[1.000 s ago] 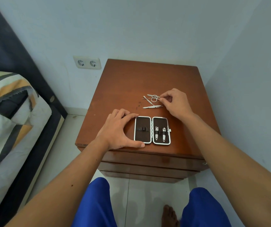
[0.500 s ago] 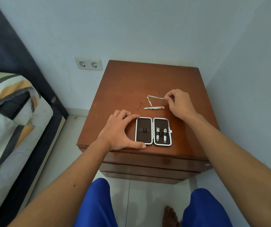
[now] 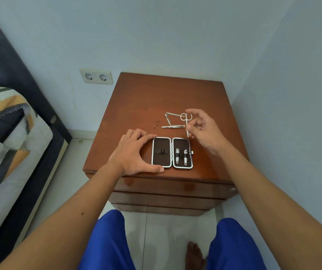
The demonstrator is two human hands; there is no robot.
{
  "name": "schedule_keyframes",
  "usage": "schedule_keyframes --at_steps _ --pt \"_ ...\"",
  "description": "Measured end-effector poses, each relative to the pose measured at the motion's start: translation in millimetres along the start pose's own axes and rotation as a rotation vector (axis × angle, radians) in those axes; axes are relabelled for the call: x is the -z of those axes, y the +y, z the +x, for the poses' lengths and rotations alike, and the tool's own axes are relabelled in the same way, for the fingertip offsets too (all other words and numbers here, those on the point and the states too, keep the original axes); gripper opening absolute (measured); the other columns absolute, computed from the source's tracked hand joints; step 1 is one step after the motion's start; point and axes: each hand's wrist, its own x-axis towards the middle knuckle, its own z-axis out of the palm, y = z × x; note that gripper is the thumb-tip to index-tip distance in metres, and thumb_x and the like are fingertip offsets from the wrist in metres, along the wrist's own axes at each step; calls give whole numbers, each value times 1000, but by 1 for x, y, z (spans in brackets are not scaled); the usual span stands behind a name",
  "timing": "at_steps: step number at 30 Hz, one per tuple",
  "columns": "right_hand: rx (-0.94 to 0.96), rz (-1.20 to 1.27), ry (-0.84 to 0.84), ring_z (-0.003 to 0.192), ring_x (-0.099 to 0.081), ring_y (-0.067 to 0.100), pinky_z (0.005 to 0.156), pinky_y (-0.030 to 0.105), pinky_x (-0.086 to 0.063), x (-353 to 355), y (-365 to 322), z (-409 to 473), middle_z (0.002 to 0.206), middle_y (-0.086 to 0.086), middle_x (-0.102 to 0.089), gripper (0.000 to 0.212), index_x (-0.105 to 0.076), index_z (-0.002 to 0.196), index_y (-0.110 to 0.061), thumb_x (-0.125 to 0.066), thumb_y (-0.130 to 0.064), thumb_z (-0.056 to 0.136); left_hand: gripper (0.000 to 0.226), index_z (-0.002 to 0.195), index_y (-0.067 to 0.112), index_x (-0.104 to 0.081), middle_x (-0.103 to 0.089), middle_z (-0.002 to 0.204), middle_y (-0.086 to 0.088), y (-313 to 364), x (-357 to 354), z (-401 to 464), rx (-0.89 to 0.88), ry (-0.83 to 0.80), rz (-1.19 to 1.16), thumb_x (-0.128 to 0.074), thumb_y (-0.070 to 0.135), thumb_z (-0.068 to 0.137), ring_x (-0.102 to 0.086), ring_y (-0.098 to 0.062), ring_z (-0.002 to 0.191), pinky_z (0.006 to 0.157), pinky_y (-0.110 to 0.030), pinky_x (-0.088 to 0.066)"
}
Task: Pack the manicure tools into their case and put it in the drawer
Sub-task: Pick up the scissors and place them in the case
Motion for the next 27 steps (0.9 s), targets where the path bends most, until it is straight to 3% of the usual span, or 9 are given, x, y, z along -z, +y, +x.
schedule_keyframes --at_steps 6,12,20,24,27 --pt "13 -120 -89 77 -61 16 80 39 -52 -6 13 -16 77 -7 -68 40 -56 126 -30 -71 -10 96 116 155 41 -43 -43 142 14 -1 0 0 0 5 11 -64 100 58 -33 -10 129 114 -40 -39" --pt "39 -174 -94 66 -50 7 68 22 -44 -10 17 -25 83 8 -72 37 -59 122 -27 -76 -14 92 116 154 40 -45 -44 138 14 0 -1 1 -17 27 14 -65 99 56 -34 -11 128 113 -38 -37" --pt "19 -262 -98 74 -53 7 72 24 -44 -9 20 -28 88 -10 -64 38 -66 118 -30 -84 -21 85 116 155 40 -45 -44 138 14 0 -1 1 -14 19 20 -62 101 57 -35 -10 126 111 -39 -39" --pt "70 -444 -128 76 -53 7 75 21 -44 -6 11 -33 101 -6 -59 31 -72 113 -28 -84 -26 84 117 154 40 -45 -44 137 15 0 -1 0 -13 23 25 -61 102 56 -35 -11 126 112 -39 -39" --pt "74 -534 -212 84 -54 6 77 15 -41 -2 7 -38 112 -6 -55 45 -70 121 -28 -87 -37 81 117 154 41 -45 -44 137 14 0 -2 0 -15 26 32 -61 102 56 -36 -12 125 111 -39 -39"
